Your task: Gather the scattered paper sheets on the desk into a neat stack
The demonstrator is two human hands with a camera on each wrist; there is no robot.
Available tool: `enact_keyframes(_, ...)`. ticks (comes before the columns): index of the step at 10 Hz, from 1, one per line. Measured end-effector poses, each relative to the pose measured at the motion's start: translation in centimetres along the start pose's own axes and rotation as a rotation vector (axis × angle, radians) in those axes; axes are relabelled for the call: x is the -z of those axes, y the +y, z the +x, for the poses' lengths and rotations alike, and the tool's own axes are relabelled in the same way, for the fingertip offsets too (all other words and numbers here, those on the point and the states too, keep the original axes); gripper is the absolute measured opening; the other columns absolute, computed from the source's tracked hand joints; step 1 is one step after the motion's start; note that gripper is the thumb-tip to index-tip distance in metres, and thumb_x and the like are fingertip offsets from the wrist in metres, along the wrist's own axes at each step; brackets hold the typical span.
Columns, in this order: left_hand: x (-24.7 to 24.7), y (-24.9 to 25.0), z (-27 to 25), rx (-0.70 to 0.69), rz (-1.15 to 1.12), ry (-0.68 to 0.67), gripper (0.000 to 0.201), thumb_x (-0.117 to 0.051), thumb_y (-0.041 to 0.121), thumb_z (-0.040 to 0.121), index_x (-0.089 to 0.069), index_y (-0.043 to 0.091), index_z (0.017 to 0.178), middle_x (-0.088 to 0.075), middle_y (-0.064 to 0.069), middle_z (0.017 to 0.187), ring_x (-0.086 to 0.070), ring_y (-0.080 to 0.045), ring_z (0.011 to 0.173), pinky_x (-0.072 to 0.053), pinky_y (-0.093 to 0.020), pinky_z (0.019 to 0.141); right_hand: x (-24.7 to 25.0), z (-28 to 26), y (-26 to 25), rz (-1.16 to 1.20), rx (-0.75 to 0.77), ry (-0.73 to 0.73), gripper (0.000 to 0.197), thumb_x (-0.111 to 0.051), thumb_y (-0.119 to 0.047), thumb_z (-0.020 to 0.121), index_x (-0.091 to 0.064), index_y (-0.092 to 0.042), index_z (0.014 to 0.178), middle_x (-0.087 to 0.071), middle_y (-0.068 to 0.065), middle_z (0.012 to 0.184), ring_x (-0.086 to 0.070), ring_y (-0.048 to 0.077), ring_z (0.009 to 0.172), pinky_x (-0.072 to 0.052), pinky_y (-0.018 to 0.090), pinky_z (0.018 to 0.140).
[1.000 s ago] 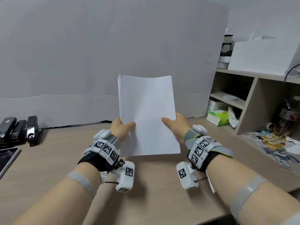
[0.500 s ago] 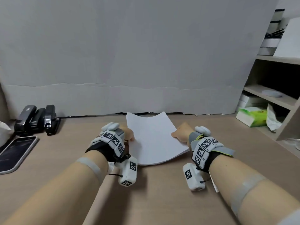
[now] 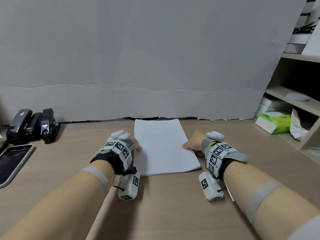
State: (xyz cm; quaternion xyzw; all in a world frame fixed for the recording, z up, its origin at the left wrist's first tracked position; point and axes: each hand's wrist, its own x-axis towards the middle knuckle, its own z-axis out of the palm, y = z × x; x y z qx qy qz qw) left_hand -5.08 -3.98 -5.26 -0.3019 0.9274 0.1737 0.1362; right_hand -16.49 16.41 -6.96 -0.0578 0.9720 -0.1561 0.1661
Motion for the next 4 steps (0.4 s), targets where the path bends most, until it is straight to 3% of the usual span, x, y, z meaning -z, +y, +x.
enact_keyframes(1, -0.8, -1.1, 1.8, -0.049, -0.056, 0.040, 0.018, -0.062, 0.035, 0.096, -0.061, 0.018, 0.089, -0.057, 0.001, 0.090, -0.054, -0.012, 0.082, -0.029, -0.023, 0.063, 0.2, -0.4, 0.0, -0.059, -0.004, 0.000, 0.039, -0.071, -0.040, 0.080, -0.047, -0.010, 0.081, -0.059, 0.006, 0.084, -0.058, 0.028, 0.080, -0.049, 0.031, 0.074)
enact_keyframes(2, -0.5, -1.6, 1.3, -0.026, -0.157, 0.068, 0.021, -0.062, 0.037, 0.096, -0.049, 0.021, 0.088, -0.038, 0.002, 0.070, -0.034, -0.007, 0.060, -0.024, -0.017, 0.055, 0.5, -1.4, -0.2, -0.139, -0.015, 0.017, 0.035, -0.070, -0.038, 0.081, -0.047, -0.012, 0.079, -0.054, 0.004, 0.079, -0.056, 0.025, 0.078, -0.045, 0.028, 0.069)
enact_keyframes(3, 0.4, -2.1, 2.0, 0.002, -0.309, 0.125, 0.044, -0.065, 0.066, 0.078, -0.060, 0.022, 0.079, -0.064, -0.002, 0.083, -0.062, -0.015, 0.080, -0.044, -0.024, 0.076, 1.6, -2.2, -0.2, -0.078, 0.005, 0.011, 0.031, -0.071, -0.034, 0.081, -0.049, -0.013, 0.070, -0.054, 0.003, 0.070, -0.055, 0.025, 0.071, -0.043, 0.025, 0.064)
enact_keyframes(4, 1.6, -1.5, 1.6, -0.058, -0.739, 0.105, 0.053, -0.067, 0.059, 0.082, -0.066, 0.009, 0.100, -0.067, -0.003, 0.086, -0.061, -0.018, 0.075, -0.052, -0.033, 0.077, 3.7, -2.7, -0.1, 0.266, 0.118, 0.068, 0.033, -0.069, -0.038, 0.083, -0.047, -0.016, 0.074, -0.050, 0.004, 0.068, -0.050, 0.023, 0.062, -0.043, 0.025, 0.058)
